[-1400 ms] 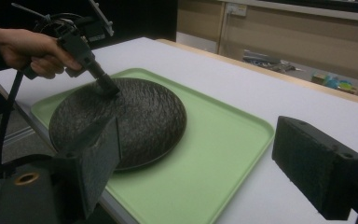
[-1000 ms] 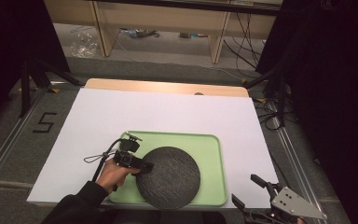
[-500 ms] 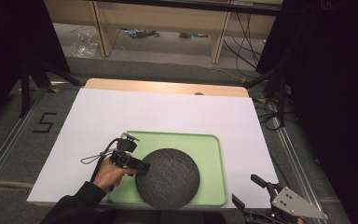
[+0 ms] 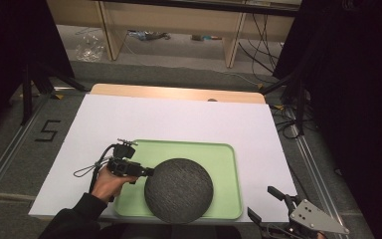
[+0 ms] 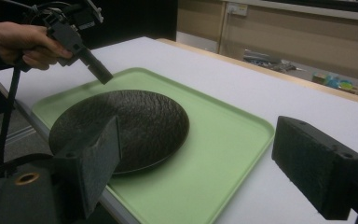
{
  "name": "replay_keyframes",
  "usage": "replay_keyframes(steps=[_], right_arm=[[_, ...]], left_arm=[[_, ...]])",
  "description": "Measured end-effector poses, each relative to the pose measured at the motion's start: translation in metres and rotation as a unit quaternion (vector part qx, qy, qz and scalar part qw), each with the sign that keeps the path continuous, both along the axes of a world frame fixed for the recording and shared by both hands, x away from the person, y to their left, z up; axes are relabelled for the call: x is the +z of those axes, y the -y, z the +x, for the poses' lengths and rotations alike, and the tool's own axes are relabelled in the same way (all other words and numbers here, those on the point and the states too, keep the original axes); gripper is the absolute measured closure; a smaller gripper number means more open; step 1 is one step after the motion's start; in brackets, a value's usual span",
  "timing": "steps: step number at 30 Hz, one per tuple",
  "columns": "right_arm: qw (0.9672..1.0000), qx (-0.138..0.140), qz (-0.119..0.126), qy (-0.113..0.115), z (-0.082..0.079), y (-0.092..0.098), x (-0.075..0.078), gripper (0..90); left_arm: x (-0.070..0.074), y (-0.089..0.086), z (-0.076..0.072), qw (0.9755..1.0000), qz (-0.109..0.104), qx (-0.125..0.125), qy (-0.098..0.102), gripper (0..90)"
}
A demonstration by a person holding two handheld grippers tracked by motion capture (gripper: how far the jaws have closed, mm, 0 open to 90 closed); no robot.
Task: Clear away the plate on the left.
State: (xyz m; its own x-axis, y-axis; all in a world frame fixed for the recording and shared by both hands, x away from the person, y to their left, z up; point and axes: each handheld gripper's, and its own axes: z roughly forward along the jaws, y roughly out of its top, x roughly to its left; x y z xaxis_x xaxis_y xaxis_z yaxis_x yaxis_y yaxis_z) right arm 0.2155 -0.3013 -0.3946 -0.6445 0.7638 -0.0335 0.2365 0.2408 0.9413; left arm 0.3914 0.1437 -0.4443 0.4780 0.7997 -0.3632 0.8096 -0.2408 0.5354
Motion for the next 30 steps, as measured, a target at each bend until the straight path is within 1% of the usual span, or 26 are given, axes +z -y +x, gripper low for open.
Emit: replay_keyframes(steps=[6,7,8,9,10,12,13,14,15,17,18,19,20,21,22,23,24,25,27,28,30], right_arm=[[1.0,0.0,0.001,0.001,0.0,0.0,0.0,16.4],[1.0,0.0,0.0,0.001,0.0,0.0,0.0,16.5],[1.0,0.0,0.0,0.001,0.0,0.0,0.0,16.5],[1.0,0.0,0.0,0.001,0.0,0.0,0.0,16.5],[1.0,0.0,0.001,0.001,0.0,0.0,0.0,16.5],[1.0,0.0,0.0,0.001,0.0,0.0,0.0,16.5],[1.0,0.001,0.0,0.001,0.0,0.0,0.0,16.5],[1.0,0.001,0.0,0.001,0.0,0.0,0.0,16.4],[1.0,0.001,0.0,0.001,0.0,0.0,0.0,16.5],[1.0,0.001,0.0,0.001,0.0,0.0,0.0,16.5],[1.0,0.001,0.0,0.001,0.0,0.0,0.0,16.4],[1.0,0.001,0.0,0.001,0.0,0.0,0.0,16.5],[1.0,0.001,0.0,0.001,0.0,0.0,0.0,16.4],[1.0,0.001,0.0,0.001,0.0,0.0,0.0,16.5],[0.9999,0.0,-0.004,0.012,0.001,0.0,0.0,16.5],[0.9999,0.0,-0.003,0.012,0.001,0.0,0.0,16.4],[1.0,0.001,-0.002,0.006,0.001,0.0,0.0,16.5],[1.0,0.001,0.0,0.001,0.0,0.0,0.0,16.4],[1.0,0.001,0.0,0.001,0.0,0.0,0.0,16.5],[0.9999,0.001,-0.003,0.01,0.001,0.0,0.0,16.5],[0.9999,0.0,-0.003,0.013,0.001,0.0,0.0,16.4]], left_arm=[[0.004,-0.004,-0.002,0.9999,-0.011,0.009,0.011,26.8],[0.006,-0.006,-0.003,0.9996,-0.019,0.009,0.018,26.8],[0.006,-0.007,-0.004,0.9995,-0.022,0.01,0.021,26.8],[0.007,-0.008,-0.005,0.9993,-0.024,0.012,0.027,26.9],[0.009,-0.01,-0.006,0.9993,-0.023,0.007,0.028,26.9],[0.011,-0.012,-0.007,0.9988,-0.029,0.014,0.036,26.6],[0.012,-0.013,-0.008,0.9987,-0.03,0.012,0.039,26.5],[0.012,-0.013,-0.009,0.9982,-0.036,0.019,0.044,26.5],[0.014,-0.015,-0.009,0.9983,-0.034,0.013,0.046,26.5],[0.014,-0.015,-0.01,0.998,-0.038,0.017,0.047,26.3],[0.016,-0.018,-0.011,0.9978,-0.039,0.012,0.052,26.2],[0.017,-0.018,-0.012,0.9975,-0.039,0.016,0.057,26.2],[0.017,-0.019,-0.012,0.9975,-0.042,0.015,0.055,26.2],[0.018,-0.019,-0.013,0.997,-0.046,0.018,0.061,25.8],[0.019,-0.02,-0.013,0.997,-0.043,0.013,0.063,25.7],[0.019,-0.02,-0.014,0.9966,-0.048,0.016,0.065,25.6],[0.02,-0.02,-0.014,0.9962,-0.051,0.021,0.067,25.6],[0.021,-0.022,-0.015,0.9961,-0.05,0.016,0.071,25.4],[0.022,-0.023,-0.016,0.9955,-0.052,0.02,0.077,25.4],[0.023,-0.025,-0.016,0.9954,-0.052,0.019,0.078,25.3],[0.024,-0.026,-0.017,0.9945,-0.054,0.026,0.086,25.2]])
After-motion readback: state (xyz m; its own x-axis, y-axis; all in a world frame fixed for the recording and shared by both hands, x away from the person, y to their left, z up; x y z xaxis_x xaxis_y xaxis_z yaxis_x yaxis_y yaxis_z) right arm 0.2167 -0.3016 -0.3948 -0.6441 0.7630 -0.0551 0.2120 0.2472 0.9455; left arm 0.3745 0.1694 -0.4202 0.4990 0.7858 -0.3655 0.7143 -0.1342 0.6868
